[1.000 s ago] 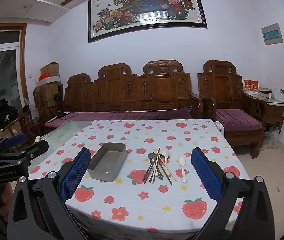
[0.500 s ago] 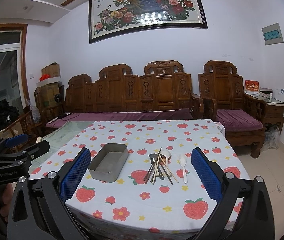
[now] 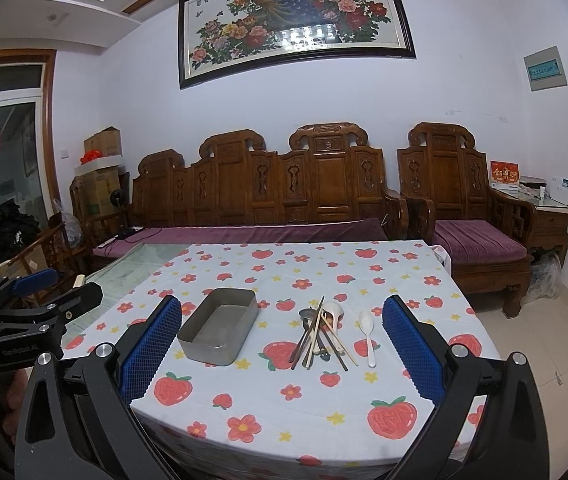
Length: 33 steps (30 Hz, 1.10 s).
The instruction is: Organize utensils
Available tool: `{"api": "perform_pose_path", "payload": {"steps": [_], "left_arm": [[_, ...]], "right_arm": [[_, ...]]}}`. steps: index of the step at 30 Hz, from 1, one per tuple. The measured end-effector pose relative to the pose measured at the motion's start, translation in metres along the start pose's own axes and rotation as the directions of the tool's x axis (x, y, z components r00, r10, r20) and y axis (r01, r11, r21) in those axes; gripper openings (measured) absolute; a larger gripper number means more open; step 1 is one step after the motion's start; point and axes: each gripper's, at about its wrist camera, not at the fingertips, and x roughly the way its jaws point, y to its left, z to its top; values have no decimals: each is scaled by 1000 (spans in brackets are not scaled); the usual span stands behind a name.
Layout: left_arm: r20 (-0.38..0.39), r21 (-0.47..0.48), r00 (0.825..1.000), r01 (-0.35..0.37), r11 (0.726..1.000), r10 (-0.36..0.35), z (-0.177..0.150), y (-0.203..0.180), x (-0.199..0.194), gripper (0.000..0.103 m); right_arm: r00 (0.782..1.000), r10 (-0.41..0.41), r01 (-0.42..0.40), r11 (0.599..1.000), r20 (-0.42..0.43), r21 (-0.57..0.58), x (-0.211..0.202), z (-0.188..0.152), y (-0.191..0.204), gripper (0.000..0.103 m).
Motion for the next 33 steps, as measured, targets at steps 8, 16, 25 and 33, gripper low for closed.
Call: {"api": "perform_pose_path", "payload": {"steps": [8, 16, 25, 33], "left_arm": [[2, 1, 1000, -1, 1000, 1, 0, 3, -1, 96], [3, 1, 1000, 0, 1000, 0, 1, 3, -2, 96], [5, 1, 1000, 0, 1000, 0, 1, 3, -2, 96], [5, 2, 1000, 0, 1000, 0, 4, 2, -7, 96]], "right_arm": [[1000, 0, 0, 1000, 2, 0, 1, 2, 3, 100], [1000, -1, 1, 1000, 3, 0, 1, 3, 5, 100], [1000, 0, 0, 1000, 6, -1, 0, 4, 6, 100], [1000, 2, -2, 1000, 7, 0, -1, 2, 0, 100]]}}
